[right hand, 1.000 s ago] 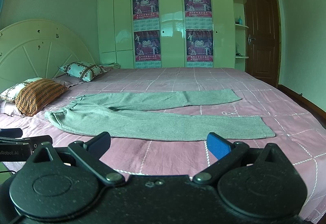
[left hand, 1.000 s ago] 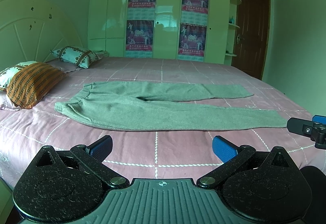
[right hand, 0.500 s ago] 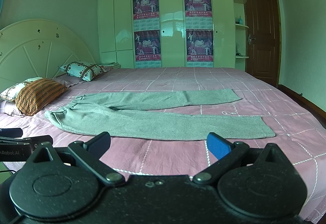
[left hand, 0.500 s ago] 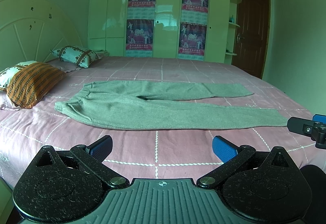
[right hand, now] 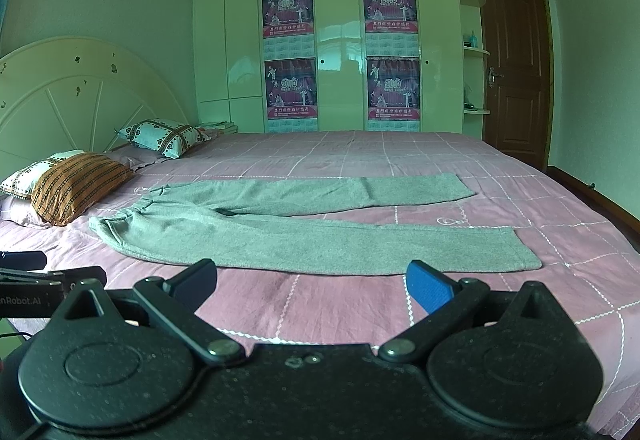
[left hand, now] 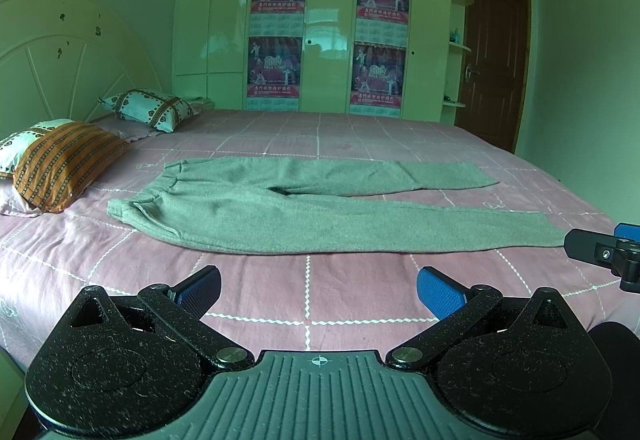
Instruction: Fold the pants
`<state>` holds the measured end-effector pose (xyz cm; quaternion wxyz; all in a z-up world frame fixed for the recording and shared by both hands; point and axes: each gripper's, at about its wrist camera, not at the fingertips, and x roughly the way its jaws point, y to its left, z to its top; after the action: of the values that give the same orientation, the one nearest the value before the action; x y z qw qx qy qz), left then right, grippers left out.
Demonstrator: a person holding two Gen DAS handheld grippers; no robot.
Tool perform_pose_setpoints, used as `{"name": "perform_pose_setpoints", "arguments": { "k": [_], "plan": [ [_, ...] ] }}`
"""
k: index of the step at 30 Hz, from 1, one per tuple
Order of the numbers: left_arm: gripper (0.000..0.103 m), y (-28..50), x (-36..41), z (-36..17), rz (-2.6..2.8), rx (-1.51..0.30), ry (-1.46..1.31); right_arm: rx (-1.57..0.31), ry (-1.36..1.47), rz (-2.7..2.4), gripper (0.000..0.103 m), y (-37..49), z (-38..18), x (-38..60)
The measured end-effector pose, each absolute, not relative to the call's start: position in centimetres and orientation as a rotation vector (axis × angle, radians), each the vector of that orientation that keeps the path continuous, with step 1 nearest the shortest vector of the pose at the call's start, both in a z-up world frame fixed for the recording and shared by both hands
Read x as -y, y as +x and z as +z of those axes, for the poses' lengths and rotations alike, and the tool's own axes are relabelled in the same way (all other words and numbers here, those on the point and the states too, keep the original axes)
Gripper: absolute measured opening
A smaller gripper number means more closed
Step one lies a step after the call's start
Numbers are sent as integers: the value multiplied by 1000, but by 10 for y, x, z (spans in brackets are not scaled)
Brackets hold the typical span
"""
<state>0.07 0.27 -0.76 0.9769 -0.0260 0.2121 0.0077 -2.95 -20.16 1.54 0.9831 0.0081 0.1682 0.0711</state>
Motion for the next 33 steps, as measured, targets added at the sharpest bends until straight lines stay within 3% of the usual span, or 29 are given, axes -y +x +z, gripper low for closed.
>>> {"name": "perform_pose_setpoints", "arguments": {
  "k": [17, 27, 33],
  "plan": [
    [103, 11, -4, -9, 41, -431, 3, -337, 8, 153, 96, -23, 16, 196],
    [103, 101, -77, -33, 87, -592, -56, -378, 68, 219, 97, 63, 28, 187],
    [103, 184, -150, -6, 123, -562, -76, -437, 62, 325, 81, 120, 30, 184]
  ]
}}
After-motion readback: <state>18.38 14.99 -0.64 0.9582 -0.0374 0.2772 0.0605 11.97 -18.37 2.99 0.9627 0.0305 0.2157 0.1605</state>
